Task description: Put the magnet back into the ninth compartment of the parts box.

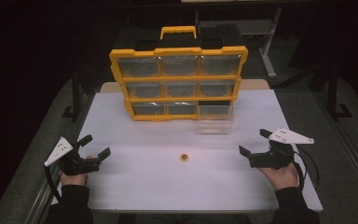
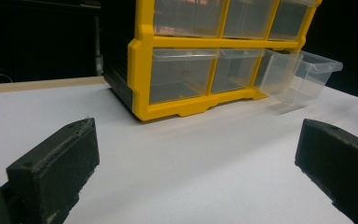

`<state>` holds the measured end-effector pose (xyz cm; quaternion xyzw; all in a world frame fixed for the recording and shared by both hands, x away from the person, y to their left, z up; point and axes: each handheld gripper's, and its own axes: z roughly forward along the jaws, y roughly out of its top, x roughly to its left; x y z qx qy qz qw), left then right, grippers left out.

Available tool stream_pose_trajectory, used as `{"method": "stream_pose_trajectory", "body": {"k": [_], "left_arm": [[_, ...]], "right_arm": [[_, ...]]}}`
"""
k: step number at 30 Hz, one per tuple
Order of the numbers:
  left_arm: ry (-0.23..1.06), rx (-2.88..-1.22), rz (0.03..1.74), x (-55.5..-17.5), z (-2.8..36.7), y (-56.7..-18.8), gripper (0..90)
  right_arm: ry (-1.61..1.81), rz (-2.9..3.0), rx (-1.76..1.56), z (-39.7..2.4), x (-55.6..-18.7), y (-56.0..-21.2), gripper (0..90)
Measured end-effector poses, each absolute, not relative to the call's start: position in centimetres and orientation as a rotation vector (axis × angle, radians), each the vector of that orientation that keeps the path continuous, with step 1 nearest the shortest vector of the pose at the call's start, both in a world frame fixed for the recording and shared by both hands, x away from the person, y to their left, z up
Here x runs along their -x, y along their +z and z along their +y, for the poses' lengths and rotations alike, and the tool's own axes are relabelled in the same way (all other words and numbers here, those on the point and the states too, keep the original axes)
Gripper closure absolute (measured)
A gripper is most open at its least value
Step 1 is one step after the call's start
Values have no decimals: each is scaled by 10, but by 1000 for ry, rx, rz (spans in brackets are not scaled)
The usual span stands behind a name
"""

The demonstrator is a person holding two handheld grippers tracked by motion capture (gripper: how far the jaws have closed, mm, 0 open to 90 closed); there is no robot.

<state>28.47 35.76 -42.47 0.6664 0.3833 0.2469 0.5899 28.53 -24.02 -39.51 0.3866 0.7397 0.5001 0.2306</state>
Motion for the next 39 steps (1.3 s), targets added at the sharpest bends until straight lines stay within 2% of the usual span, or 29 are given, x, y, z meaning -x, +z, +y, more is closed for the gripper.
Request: {"method": "stream_pose_trajectory", "body": {"k": [39], "left_arm": [[579,-1555,886,-286,356,-425,0]], "right_arm": [[1318,2173,-964,-210,-299,-384,0]]}}
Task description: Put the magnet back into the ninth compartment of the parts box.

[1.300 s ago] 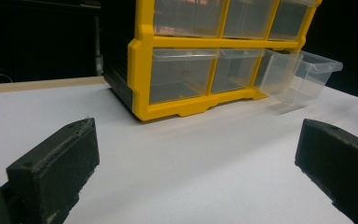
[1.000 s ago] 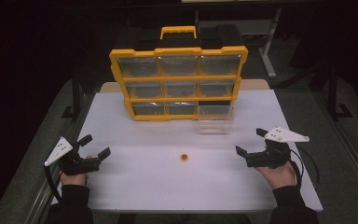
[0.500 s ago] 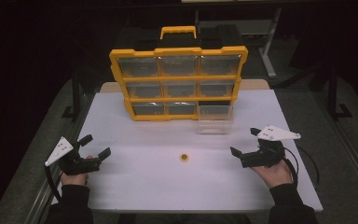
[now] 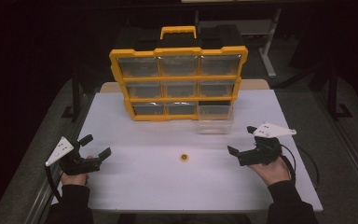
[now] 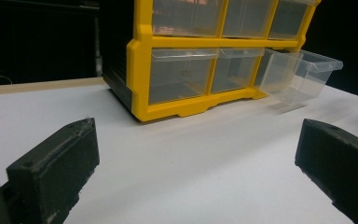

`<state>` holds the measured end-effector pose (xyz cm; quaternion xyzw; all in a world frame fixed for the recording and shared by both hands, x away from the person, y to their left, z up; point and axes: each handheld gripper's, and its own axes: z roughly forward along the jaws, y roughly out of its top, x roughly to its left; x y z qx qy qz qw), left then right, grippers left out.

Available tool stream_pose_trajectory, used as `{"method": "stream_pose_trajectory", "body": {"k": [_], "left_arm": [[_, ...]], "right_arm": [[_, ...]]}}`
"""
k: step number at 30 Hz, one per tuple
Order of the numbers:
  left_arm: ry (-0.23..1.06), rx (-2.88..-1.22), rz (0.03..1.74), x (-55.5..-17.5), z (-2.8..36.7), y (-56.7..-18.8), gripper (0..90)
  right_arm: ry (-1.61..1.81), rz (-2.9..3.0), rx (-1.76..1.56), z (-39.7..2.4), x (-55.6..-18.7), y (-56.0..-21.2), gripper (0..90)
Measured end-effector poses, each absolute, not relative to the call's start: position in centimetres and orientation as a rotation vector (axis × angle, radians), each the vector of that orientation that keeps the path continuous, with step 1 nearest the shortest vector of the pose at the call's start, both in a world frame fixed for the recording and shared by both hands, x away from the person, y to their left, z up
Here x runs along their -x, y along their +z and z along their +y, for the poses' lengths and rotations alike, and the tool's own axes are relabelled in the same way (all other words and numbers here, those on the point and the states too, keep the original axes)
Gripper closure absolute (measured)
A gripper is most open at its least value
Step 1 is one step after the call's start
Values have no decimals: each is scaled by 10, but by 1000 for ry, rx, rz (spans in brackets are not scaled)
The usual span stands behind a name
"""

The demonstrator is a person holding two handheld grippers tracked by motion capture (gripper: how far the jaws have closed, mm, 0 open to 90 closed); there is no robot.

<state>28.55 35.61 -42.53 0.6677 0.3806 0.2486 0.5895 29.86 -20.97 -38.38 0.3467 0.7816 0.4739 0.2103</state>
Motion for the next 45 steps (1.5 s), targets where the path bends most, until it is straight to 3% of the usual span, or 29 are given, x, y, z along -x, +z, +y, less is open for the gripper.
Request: {"method": "stream_pose_trajectory", "body": {"k": [45], "left_arm": [[591,-1543,881,-285,355,-426,0]], "right_arm": [[1252,2305,-875,-178,-312,-375,0]]}}
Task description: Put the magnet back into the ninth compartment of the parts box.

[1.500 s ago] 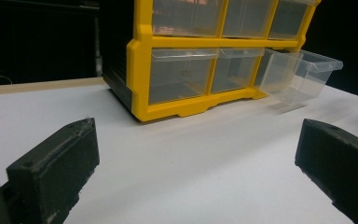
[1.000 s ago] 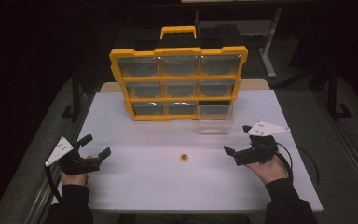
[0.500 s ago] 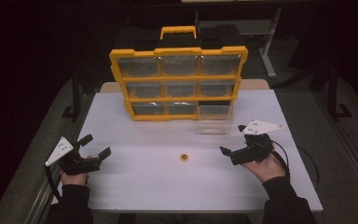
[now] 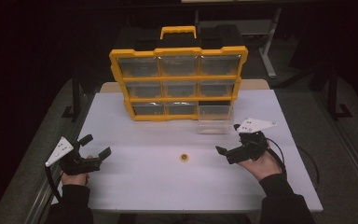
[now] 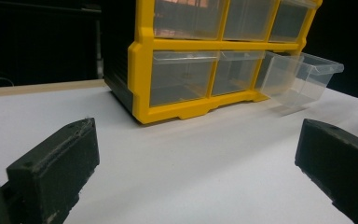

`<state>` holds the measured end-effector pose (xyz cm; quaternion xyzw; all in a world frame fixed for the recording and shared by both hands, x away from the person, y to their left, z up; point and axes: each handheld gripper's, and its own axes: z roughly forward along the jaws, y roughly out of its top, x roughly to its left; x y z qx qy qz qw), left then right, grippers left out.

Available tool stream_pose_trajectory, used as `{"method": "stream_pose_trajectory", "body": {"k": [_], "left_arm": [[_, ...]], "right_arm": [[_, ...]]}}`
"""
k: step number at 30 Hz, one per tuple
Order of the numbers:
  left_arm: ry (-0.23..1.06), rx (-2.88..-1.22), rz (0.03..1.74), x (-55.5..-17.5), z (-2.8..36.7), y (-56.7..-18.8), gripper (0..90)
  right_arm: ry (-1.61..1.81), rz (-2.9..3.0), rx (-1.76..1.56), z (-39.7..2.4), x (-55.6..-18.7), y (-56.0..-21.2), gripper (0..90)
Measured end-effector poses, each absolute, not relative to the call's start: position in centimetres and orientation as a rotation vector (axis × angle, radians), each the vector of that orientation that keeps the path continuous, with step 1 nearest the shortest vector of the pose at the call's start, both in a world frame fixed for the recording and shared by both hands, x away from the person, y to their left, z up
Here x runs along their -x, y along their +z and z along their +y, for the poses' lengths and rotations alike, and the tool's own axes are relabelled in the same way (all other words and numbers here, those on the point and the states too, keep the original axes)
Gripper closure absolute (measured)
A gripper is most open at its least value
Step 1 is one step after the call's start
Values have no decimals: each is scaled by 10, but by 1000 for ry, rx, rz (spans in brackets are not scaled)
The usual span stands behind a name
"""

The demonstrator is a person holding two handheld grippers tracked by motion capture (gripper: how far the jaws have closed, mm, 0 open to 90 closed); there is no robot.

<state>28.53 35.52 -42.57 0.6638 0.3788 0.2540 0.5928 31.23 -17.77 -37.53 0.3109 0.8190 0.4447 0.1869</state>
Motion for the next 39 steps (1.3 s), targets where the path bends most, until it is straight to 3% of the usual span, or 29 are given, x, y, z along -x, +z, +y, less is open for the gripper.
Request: {"method": "stream_pose_trajectory", "body": {"k": [39], "left_arm": [[591,-1541,879,-286,355,-426,0]], "right_arm": [[1199,2436,-776,-138,-324,-371,0]]}}
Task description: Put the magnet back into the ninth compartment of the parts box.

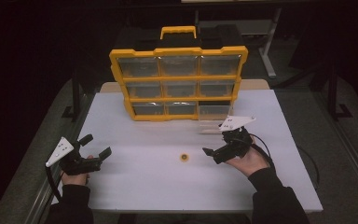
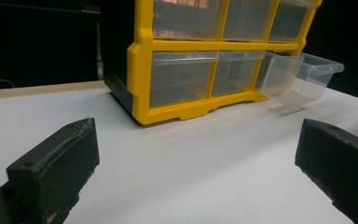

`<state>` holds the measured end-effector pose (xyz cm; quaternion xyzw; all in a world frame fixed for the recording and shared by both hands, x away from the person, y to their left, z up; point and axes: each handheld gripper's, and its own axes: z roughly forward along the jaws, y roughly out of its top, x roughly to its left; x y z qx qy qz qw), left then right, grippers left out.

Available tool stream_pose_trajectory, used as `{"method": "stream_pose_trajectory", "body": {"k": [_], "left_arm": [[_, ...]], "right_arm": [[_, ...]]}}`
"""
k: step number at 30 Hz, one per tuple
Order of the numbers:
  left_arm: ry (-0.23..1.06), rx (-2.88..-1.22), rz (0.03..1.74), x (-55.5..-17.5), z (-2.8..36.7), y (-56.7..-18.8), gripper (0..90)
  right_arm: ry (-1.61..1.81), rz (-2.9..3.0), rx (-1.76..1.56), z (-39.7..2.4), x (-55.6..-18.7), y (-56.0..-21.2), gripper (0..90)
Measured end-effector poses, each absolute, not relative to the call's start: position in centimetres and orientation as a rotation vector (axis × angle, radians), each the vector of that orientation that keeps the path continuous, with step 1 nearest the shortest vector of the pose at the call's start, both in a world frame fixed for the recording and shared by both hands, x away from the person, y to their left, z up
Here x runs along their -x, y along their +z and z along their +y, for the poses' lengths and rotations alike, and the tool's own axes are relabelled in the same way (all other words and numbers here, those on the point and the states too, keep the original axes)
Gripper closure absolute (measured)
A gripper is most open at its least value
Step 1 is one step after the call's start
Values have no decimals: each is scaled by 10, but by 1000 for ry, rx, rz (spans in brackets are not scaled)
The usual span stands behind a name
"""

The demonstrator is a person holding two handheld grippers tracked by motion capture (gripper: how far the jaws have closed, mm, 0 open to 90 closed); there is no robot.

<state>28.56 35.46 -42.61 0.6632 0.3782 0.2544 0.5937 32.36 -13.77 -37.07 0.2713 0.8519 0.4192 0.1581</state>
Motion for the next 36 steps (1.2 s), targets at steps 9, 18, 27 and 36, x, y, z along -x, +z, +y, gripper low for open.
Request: {"method": "stream_pose_trajectory", "body": {"k": [9,18,27,36], "left_arm": [[586,-1546,876,-286,354,-426,0],[585,-1548,877,-286,354,-426,0],[585,-1549,875,-286,354,-426,0],[584,-1547,875,-286,354,-426,0]], "right_arm": [[1196,2462,-768,-130,-327,-373,0],[1181,2489,-754,-124,-329,-376,0],[1168,2518,-733,-115,-331,-378,0],[1160,2549,-725,-108,-334,-384,0]]}}
